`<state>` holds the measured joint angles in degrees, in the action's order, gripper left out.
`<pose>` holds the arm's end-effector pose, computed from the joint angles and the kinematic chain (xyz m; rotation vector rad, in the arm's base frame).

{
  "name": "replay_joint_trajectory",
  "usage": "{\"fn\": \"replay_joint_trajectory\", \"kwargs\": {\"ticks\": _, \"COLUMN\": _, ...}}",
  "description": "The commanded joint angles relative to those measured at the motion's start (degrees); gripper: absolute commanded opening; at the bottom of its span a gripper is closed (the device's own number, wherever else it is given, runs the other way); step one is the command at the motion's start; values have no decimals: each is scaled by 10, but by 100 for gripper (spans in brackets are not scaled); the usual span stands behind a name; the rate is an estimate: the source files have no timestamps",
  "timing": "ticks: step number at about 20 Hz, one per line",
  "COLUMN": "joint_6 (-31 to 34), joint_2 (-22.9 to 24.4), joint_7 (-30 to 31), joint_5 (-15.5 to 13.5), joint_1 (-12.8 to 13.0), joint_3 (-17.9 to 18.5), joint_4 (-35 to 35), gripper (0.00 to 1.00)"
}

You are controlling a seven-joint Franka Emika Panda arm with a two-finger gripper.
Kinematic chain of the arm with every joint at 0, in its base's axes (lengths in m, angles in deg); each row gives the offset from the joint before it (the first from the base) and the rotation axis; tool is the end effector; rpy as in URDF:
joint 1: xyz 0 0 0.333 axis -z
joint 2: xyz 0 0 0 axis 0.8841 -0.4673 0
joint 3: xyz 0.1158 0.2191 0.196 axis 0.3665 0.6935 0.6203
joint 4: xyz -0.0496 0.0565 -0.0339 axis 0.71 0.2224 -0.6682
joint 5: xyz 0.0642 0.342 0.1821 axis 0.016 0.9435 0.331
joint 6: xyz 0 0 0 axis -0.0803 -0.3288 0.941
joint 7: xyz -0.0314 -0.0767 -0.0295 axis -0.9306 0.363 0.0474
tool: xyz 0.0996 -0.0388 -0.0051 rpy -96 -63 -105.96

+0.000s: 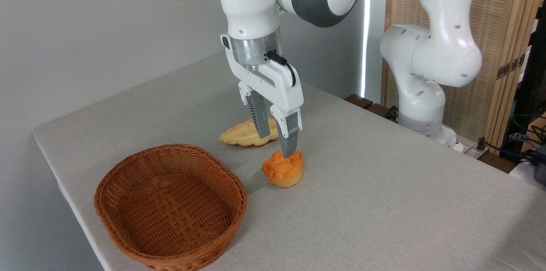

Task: Put bread into the basket
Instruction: 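Lower the open gripper around the round orange bun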

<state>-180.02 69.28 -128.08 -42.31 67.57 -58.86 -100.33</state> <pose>0.4492 -0.0484 0.4755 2.8045 -1.3253 -0.0553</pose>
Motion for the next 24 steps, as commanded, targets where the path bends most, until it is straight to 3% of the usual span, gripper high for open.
{"fn": "replay_joint_trajectory", "kwargs": {"ticks": 1, "joint_6": -42, "joint_2": 29, "joint_7": -8, "joint_5": 3, "joint_1": 2, "joint_3": 2, "joint_4": -53, "gripper": 100}}
{"fn": "replay_joint_trajectory", "kwargs": {"ticks": 24, "joint_6": -98, "joint_2": 18, "joint_7": -19, "joint_5": 11, "joint_1": 3, "joint_3": 1, "joint_4": -96, "gripper": 100}}
